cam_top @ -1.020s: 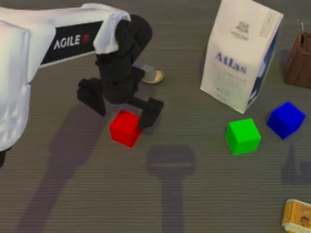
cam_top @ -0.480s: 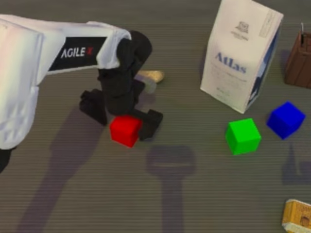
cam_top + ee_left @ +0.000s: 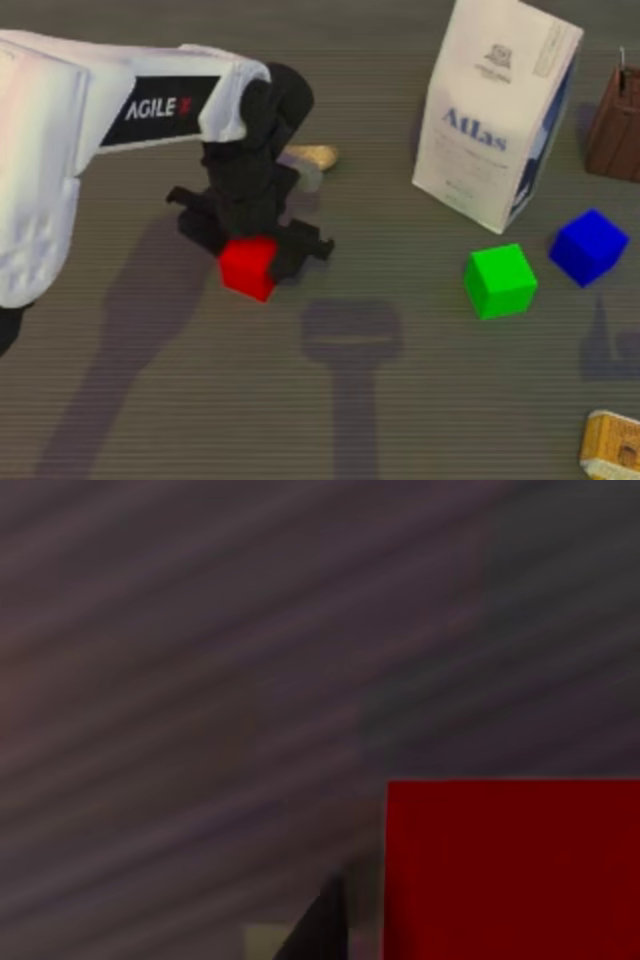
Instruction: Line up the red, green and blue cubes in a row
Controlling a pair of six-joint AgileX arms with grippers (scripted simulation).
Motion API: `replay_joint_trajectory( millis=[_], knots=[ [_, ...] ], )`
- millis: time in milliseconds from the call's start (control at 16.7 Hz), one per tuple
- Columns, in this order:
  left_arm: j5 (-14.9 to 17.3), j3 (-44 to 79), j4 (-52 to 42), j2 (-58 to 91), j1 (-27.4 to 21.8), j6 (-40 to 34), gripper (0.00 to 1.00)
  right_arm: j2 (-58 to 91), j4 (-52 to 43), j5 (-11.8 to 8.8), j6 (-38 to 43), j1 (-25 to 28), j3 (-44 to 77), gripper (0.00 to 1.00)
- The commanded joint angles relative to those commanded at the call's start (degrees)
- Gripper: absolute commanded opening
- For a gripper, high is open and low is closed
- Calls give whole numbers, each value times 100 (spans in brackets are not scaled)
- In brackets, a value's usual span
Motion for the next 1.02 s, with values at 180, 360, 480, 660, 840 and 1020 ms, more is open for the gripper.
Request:
replay_joint_trajectory(
  millis=[180, 360, 480, 660, 840, 1020],
  knots=[
    [0, 0, 0, 0, 0, 0, 10, 0, 0, 0, 0, 0, 0, 100],
    [0, 0, 0, 0, 0, 0, 0, 0, 0, 0, 0, 0, 0, 100],
    [0, 0, 0, 0, 0, 0, 0, 0, 0, 0, 0, 0, 0, 100],
    [0, 0, 0, 0, 0, 0, 0, 0, 0, 0, 0, 0, 0, 100],
    [-3, 54, -58, -133, 7, 7, 0, 0, 0, 0, 0, 0, 0, 100],
    [-11, 355, -480, -274, 42, -2, 0, 0, 0, 0, 0, 0, 0, 100]
  ],
)
